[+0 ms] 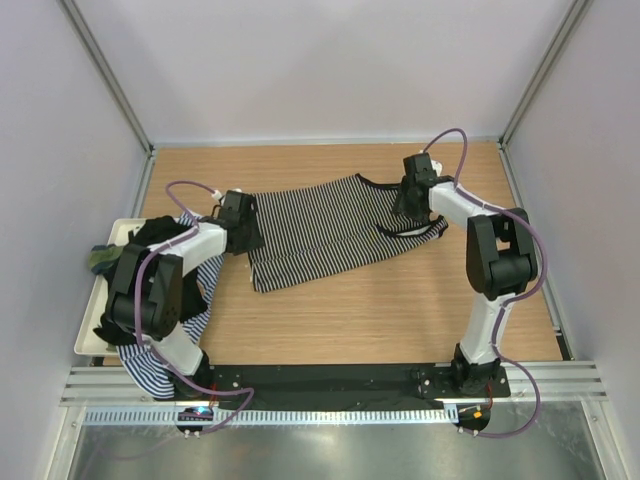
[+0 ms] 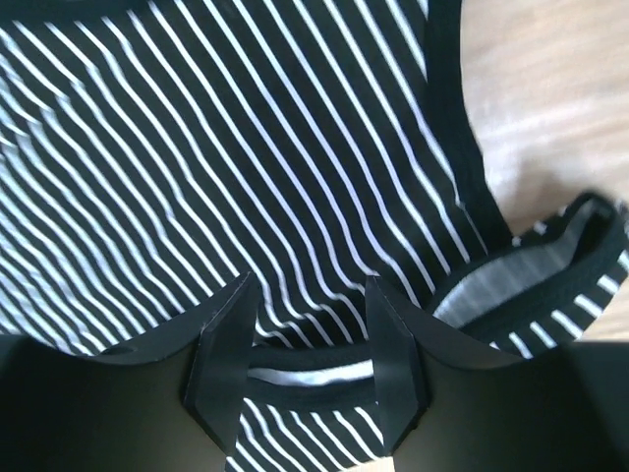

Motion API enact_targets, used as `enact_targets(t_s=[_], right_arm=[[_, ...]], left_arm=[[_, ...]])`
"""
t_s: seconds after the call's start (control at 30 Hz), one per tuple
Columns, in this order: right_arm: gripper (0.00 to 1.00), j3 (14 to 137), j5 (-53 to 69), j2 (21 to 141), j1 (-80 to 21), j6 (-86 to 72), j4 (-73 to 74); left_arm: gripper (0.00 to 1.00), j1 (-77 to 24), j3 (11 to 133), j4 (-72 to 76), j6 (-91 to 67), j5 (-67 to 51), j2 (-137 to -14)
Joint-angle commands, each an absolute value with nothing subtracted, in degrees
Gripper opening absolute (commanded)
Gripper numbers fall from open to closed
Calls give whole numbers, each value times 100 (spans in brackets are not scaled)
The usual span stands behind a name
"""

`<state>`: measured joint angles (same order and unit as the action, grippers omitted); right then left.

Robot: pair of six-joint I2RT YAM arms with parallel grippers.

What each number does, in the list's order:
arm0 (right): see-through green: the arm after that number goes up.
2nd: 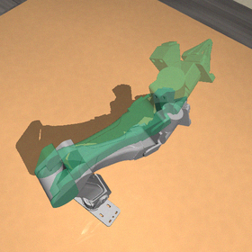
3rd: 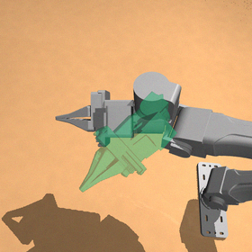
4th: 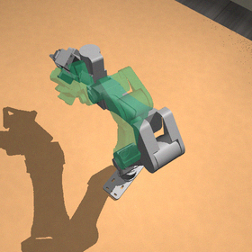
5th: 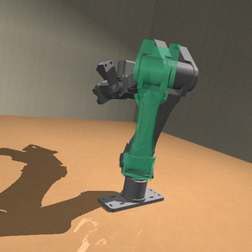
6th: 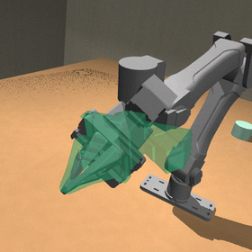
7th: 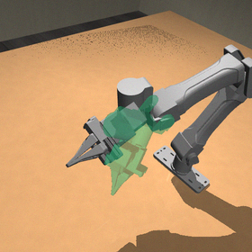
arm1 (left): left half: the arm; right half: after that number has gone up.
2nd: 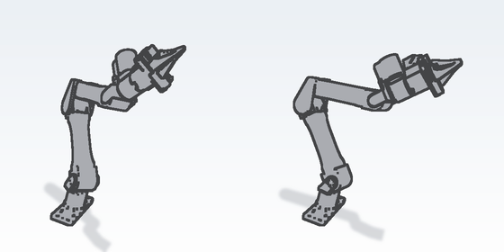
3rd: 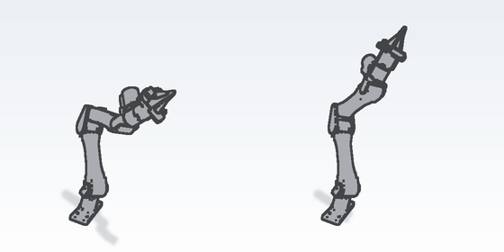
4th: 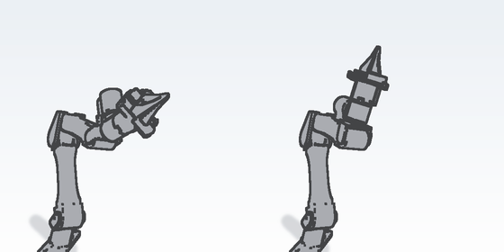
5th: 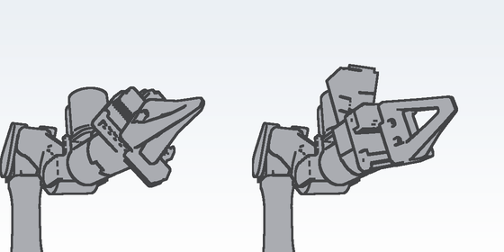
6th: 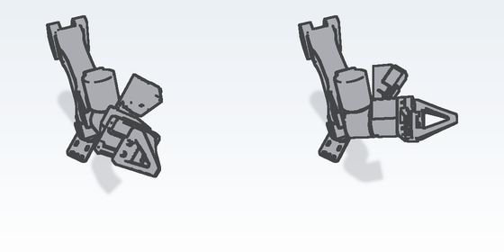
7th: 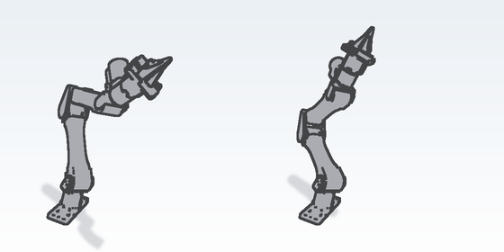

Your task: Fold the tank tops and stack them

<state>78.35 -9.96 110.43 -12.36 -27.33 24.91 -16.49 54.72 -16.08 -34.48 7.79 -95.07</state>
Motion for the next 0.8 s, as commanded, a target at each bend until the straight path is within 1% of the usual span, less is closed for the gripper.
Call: enact_targets(t_s=[0.0, 0.13, 0.3, 0.4, 0.47, 0.5, 0.57, 0.67, 0.77], right_arm=[[53, 7656, -1133, 10820, -1362, -2716, 2461], [54, 7611, -1239, 10880, -1380, -2725, 2496], [52, 7884, -1784, 11329, -1371, -2847, 2978], [52, 7595, -2205, 11242, -1371, -3032, 3129], [52, 7323, -2363, 11058, -1345, -3128, 3138], [52, 6982, -2425, 10813, -1284, -3129, 3068], [52, 6463, -2321, 10574, -1170, -3155, 2937], [52, 6039, -2285, 9986, -1020, -3182, 2848], [56, 5941, -2382, 9581, -941, -3173, 2874]], left_arm=[[41, -1705, 5502, -1494, -3559, 686, -9133], [42, -1845, 5388, -1643, -3568, 843, -8825], [42, -1855, 5309, -1714, -3542, 853, -8833], [42, -1872, 5274, -1714, -3533, 826, -8842], [42, -1889, 5247, -1731, -3525, 861, -8798], [42, -1916, 5247, -1758, -3516, 922, -8772], [42, -2074, 5291, -1898, -3454, 1300, -8702], [42, -2162, 5352, -2021, -3472, 1380, -8613], [43, -2162, 5449, -2004, -3524, 1327, -8631]])
